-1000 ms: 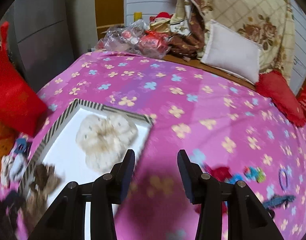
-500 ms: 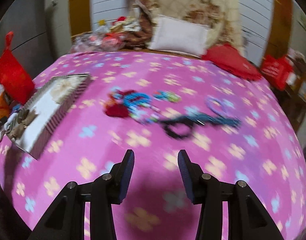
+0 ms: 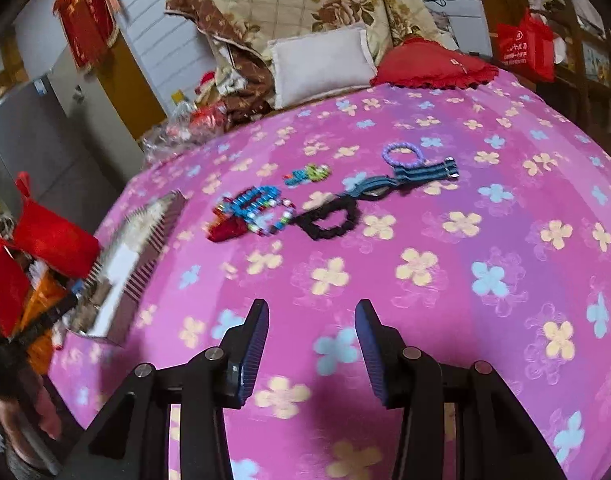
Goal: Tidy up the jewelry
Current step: 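Return both tools to the remaining accessories on the bed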
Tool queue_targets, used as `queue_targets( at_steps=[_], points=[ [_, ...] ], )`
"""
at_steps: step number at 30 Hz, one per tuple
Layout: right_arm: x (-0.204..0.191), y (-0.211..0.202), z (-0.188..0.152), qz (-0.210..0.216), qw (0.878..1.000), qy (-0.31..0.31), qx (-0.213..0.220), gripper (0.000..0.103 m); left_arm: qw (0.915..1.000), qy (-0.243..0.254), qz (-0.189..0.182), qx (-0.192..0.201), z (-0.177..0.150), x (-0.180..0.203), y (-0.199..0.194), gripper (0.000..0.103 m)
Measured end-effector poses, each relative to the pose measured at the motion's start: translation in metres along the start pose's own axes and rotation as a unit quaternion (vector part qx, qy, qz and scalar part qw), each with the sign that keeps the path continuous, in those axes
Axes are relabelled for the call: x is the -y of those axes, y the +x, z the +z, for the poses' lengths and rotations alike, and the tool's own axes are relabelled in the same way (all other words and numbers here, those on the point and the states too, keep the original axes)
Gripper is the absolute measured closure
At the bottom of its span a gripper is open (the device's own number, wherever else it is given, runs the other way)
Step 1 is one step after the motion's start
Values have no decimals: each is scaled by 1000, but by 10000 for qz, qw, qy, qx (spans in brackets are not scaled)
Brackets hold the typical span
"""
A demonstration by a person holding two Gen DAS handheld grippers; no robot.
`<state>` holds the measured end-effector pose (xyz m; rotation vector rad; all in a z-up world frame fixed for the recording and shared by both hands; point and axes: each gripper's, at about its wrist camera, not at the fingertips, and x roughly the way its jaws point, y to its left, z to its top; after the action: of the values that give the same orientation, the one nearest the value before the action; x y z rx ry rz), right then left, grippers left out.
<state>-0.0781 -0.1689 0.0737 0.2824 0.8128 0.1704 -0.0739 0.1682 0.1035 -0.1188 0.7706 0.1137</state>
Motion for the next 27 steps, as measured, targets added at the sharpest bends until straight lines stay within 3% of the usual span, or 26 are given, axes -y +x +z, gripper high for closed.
queue_targets(
  at_steps=[3, 8, 19, 27],
  points=[
    [21, 7, -2, -57, 9999, 57, -99, 60, 9992, 248, -218, -238, 8, 26, 13, 45],
    [48, 20, 7, -98, 9997, 108, -179, 60, 9953, 815, -212, -476, 24, 73, 49, 45],
    [32, 94, 54, -226, 9990, -340, -205, 60, 9833, 1401, -595, -1000, 71, 143, 138, 46],
    [25, 138, 73, -63, 9994, -271, -203, 60, 9780, 1246, -1079, -1280, 114, 183, 193, 46]
  ],
)
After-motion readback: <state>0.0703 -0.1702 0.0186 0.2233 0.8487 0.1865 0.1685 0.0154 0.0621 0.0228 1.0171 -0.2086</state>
